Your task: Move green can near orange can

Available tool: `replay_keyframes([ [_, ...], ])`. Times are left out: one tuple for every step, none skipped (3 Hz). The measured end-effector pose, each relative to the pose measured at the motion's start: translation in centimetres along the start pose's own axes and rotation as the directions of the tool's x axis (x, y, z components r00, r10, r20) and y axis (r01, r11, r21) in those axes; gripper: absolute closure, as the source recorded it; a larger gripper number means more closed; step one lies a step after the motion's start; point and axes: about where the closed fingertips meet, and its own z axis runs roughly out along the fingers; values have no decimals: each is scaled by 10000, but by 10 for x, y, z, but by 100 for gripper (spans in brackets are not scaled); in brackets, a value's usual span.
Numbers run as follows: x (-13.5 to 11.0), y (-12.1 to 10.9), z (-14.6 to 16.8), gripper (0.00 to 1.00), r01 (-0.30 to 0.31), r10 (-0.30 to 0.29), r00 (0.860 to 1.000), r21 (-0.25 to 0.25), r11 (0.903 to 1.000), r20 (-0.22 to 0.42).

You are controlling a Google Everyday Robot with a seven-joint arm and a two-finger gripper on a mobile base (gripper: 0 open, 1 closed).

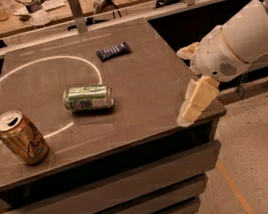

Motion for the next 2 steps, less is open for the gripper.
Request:
replay_keyframes([
  [-16, 2, 23, 0, -28, 36, 9969, -104, 9999, 781],
  [-52, -9, 58, 0, 133, -105, 9789, -123, 9998, 2040],
])
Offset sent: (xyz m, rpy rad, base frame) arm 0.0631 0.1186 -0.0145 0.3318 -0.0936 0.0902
